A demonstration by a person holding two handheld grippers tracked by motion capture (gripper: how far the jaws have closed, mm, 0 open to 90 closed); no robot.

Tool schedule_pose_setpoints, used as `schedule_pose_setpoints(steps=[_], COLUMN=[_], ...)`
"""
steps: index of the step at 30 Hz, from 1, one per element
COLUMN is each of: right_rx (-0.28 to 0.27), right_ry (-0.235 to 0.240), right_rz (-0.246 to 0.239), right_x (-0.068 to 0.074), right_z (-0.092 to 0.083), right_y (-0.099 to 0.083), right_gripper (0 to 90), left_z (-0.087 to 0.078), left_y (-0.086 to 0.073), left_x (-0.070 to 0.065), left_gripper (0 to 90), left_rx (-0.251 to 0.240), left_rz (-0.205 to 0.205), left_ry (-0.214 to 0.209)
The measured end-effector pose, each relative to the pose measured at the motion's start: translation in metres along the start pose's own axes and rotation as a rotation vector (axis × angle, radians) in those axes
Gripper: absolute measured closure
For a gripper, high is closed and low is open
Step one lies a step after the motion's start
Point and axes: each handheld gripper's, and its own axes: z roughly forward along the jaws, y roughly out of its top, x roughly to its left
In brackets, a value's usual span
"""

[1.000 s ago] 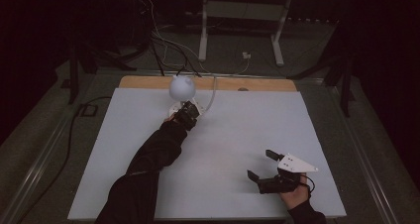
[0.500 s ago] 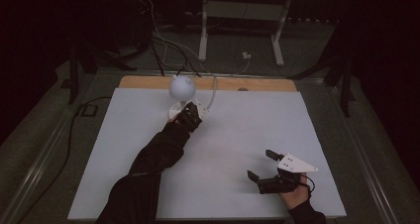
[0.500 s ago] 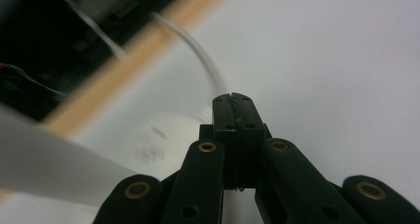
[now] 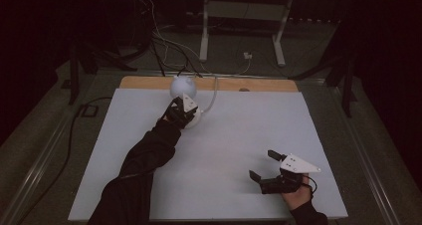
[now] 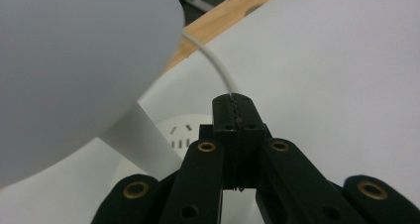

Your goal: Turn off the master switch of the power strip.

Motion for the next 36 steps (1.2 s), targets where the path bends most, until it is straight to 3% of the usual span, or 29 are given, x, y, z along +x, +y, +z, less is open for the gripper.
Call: schedule_pose_setpoints(steps=[5, 10, 15, 17, 20, 27, 36], right_rx=[0.001, 0.002, 0.003, 0.003, 0.004, 0.01, 0.018], right_ry=[0.001, -0.001, 0.0, -0.001, -0.002, -0.004, -0.004], right_rz=[-0.004, -0.006, -0.009, -0.009, -0.01, -0.012, -0.015], right_x=[0.001, 0.001, 0.002, 0.002, 0.003, 0.003, 0.005], right_z=[0.0, 0.0, 0.001, 0.001, 0.001, 0.002, 0.004], right_y=[0.0, 0.0, 0.0, 0.001, 0.001, 0.001, 0.0], right_gripper=[0.0, 0.0, 0.0, 0.0, 0.0, 0.0, 0.0], left_z=[-0.017, -0.032, -0.042, -0.048, -0.057, -0.079, -0.102], left_y=[0.005, 0.006, 0.004, 0.002, -0.001, -0.011, -0.039], left_x=[0.005, 0.004, 0.003, 0.004, 0.008, 0.017, 0.02], left_gripper=[72.8, 53.3, 25.5, 12.5, 1.4, 0.4, 0.4], left_rx=[-0.021, -0.025, 0.026, 0.035, 0.028, 0.038, 0.056], left_rz=[-0.069, -0.071, -0.081, -0.083, -0.102, -0.111, -0.113], left_ry=[-0.058, -0.075, -0.109, -0.153, -0.172, -0.186, -0.195])
